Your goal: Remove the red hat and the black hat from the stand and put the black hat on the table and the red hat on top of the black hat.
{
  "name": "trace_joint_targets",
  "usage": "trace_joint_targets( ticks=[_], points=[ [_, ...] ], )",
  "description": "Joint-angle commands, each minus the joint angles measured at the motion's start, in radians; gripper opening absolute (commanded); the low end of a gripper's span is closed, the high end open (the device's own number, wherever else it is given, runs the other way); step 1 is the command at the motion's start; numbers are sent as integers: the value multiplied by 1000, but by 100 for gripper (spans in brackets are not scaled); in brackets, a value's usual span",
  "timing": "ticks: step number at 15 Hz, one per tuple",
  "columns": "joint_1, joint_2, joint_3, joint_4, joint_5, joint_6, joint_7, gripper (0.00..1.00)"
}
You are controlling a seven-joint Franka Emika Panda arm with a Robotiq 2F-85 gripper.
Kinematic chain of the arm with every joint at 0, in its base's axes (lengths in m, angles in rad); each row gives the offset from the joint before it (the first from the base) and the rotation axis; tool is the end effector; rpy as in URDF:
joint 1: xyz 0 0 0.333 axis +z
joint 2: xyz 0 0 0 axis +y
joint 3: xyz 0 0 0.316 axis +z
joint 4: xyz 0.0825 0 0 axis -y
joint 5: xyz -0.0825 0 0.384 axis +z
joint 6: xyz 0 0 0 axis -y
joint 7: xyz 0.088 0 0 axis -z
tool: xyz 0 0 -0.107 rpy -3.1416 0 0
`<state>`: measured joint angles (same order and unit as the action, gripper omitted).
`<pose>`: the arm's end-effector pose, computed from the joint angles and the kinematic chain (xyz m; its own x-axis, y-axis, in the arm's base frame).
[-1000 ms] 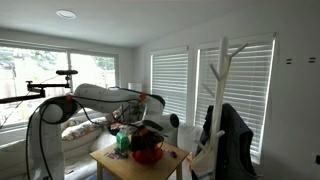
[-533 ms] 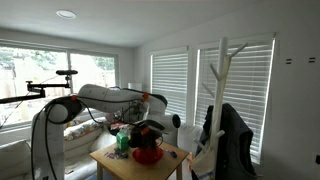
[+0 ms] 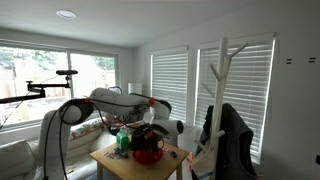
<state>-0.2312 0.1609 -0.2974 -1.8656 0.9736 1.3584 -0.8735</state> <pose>0.5201 -0.1773 0.4455 0.9761 0.0740 0.2045 0.2161 -0.4358 -0.8737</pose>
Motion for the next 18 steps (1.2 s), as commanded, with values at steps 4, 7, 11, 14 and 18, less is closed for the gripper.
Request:
trace_joint_targets(
  ticks=[4, 7, 11, 14, 18],
  points=[
    [-53, 78, 27, 66, 10, -82, 6, 2],
    [-66, 98, 30, 68, 28, -87, -1, 2],
    [-72, 106, 34, 67, 27, -63, 2, 47],
    [-68, 88, 36, 76, 24, -51, 5, 67],
    [-56, 50, 36, 117, -11, -21, 35, 96]
  ],
)
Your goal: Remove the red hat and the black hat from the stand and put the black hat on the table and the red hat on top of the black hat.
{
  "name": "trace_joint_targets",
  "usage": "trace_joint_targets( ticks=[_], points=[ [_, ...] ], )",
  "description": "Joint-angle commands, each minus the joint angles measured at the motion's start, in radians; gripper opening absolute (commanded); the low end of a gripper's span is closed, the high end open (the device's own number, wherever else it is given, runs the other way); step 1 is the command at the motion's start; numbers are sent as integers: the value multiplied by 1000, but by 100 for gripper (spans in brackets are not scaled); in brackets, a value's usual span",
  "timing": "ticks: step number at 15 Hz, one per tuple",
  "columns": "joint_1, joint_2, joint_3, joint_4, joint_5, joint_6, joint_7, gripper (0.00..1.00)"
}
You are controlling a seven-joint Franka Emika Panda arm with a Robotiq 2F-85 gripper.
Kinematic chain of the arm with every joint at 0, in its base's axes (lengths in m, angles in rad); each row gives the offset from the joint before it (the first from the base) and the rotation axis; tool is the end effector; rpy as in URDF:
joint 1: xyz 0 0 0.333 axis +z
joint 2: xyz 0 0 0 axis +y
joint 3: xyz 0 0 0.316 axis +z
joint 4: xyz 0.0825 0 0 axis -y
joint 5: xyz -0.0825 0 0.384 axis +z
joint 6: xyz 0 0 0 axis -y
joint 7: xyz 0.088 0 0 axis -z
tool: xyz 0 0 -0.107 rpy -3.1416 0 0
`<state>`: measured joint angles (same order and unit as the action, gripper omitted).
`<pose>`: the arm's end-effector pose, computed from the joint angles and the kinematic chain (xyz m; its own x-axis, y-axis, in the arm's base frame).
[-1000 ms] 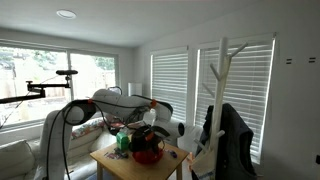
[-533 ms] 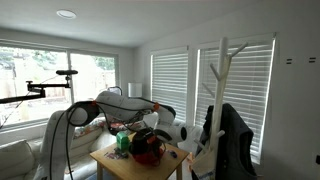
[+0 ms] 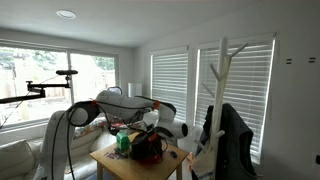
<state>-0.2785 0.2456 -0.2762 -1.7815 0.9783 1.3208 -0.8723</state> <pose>0.5351 -0.1958 0.4334 0.9798 0.0746 0.1855 0.1995 -0.4270 -0.8820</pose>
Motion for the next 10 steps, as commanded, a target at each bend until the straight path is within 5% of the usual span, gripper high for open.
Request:
trace_joint_targets(
  ticks=[1, 10],
  points=[
    [-2, -55, 15, 45, -34, 30, 53, 99],
    [68, -185, 64, 209, -398, 88, 298, 100]
  ],
)
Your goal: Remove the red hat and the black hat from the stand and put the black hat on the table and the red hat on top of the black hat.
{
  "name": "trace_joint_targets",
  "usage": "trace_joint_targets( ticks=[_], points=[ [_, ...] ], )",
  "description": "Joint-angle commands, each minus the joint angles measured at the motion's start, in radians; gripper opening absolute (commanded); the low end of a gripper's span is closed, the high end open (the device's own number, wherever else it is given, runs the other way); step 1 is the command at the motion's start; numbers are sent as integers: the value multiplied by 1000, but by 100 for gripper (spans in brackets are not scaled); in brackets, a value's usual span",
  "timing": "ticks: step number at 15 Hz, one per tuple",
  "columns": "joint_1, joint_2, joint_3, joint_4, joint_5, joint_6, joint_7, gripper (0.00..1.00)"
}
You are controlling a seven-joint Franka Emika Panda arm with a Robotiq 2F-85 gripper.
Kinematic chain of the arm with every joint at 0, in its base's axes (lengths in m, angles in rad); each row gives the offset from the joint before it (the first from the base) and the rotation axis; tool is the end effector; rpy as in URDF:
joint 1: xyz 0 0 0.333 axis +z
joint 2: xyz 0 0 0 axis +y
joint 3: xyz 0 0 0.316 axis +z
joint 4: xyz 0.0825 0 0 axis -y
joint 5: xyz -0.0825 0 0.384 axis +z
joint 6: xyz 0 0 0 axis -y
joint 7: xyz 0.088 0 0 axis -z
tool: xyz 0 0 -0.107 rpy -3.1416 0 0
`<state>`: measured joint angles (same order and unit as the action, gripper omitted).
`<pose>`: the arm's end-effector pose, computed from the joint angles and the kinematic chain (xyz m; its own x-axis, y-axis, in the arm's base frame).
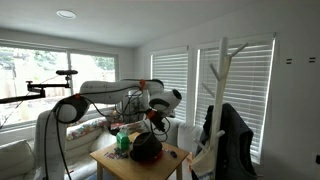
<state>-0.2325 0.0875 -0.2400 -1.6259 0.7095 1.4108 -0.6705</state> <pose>0.5341 -0.1794 0.5676 0.9738 0.1283 0.1875 0.2213 -0.7231 -0.6543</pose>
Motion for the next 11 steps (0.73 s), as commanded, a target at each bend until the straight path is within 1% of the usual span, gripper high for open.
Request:
trace_joint_targets(
  ticks=[1, 5, 6, 11],
  points=[
    [33, -34, 39, 75, -178, 0, 130, 100],
    [66, -44, 75, 126, -388, 6, 190, 100],
    [48, -38, 65, 104, -302, -3, 151, 100],
    [46, -33, 70, 109, -313, -3, 154, 100]
  ],
)
